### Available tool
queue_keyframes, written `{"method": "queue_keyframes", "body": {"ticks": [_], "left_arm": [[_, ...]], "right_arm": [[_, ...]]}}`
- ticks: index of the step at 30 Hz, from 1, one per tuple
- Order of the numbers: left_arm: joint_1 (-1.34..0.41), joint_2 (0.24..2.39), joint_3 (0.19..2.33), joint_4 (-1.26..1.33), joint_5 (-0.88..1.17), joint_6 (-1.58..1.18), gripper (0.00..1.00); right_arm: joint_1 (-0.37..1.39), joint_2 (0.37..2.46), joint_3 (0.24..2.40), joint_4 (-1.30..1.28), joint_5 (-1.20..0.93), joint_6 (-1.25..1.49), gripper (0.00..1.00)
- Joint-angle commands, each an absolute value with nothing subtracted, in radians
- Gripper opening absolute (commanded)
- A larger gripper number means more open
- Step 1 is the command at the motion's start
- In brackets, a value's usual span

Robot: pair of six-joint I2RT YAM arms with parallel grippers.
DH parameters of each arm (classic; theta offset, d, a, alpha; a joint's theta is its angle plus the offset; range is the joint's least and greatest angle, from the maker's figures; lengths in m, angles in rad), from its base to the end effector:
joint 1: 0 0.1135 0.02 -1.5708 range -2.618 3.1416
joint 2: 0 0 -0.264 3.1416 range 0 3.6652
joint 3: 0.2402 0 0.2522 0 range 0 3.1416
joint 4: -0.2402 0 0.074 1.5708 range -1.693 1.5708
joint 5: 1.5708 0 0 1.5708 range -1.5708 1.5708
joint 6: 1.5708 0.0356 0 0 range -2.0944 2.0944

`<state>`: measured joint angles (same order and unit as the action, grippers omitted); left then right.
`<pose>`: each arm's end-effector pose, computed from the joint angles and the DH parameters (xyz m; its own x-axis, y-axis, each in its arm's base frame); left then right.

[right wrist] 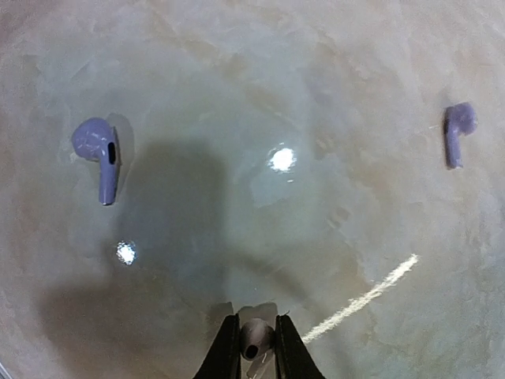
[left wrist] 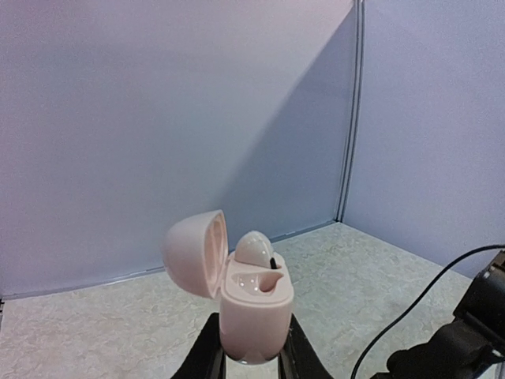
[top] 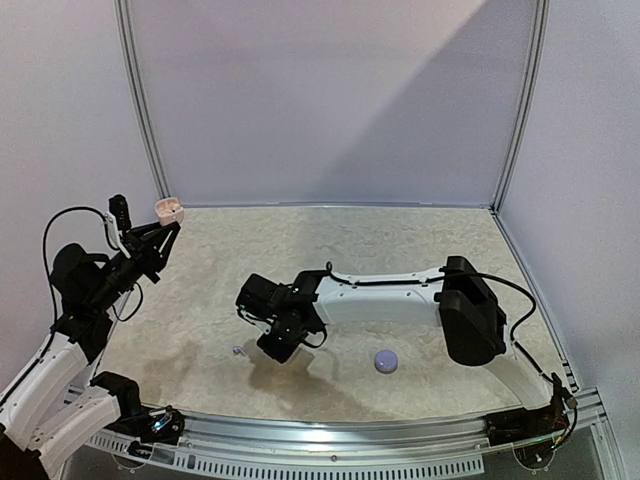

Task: Insert the wireless bluetooth earbuds into the charging case
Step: Pick up the left earbud from the corner of the board, then insert the left earbud into the left side groove of the charging case.

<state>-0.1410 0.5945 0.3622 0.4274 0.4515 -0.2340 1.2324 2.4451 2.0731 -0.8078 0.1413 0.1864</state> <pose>0.1538 -0.0375 0.2839 0.0591 -0.2191 -0.9739 0.5798 0.8018 -0.1452 0.1754 0.4833 0.1487 -0.4714 -0.7867 -0.3986 -0.8433 0.5344 -0.0573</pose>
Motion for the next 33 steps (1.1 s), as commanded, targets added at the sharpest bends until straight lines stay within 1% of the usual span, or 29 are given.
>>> {"method": "queue_keyframes", "body": {"ticks": [1, 4, 10, 13, 16, 18, 22, 24, 29, 33], "left_arm": [[-0.15, 0.619, 0.375, 0.431, 0.504, -0.164, 0.0], [-0.197, 0.619, 0.372, 0.475, 0.512, -0.126, 0.0], [-0.373, 0.614, 0.36, 0.606, 0.444, 0.057, 0.0], [-0.452, 0.644, 0.363, 0.673, 0.396, 0.108, 0.0], [-0.527, 0.684, 0.38, 0.721, 0.298, 0.17, 0.0], [-0.6, 0.703, 0.382, 0.768, 0.215, 0.24, 0.0], [-0.755, 0.75, 0.402, 0.831, -0.049, 0.397, 0.0], [-0.793, 0.761, 0.41, 0.855, -0.109, 0.416, 0.0], [-0.824, 0.791, 0.441, 0.857, -0.163, 0.414, 0.0], [-0.827, 0.811, 0.476, 0.808, -0.145, 0.382, 0.0]], "right_arm": [[1.239, 2.285, 2.107, -0.794, 0.339, 0.196, 0.0], [1.239, 2.158, 2.106, -0.759, 0.447, 0.185, 0.0], [1.244, 1.922, 2.103, -0.64, 0.536, 0.176, 0.0], [1.267, 1.853, 2.099, -0.536, 0.575, 0.168, 0.0], [1.308, 1.806, 2.101, -0.404, 0.588, 0.112, 0.0], [1.344, 1.796, 2.106, -0.313, 0.597, 0.055, 0.0], [1.395, 1.824, 2.152, -0.173, 0.596, -0.067, 0.0], [1.406, 1.851, 2.174, -0.133, 0.563, -0.085, 0.0], [1.418, 1.916, 2.206, -0.07, 0.532, -0.114, 0.0], [1.418, 1.947, 2.219, -0.047, 0.412, -0.141, 0.0]]}}
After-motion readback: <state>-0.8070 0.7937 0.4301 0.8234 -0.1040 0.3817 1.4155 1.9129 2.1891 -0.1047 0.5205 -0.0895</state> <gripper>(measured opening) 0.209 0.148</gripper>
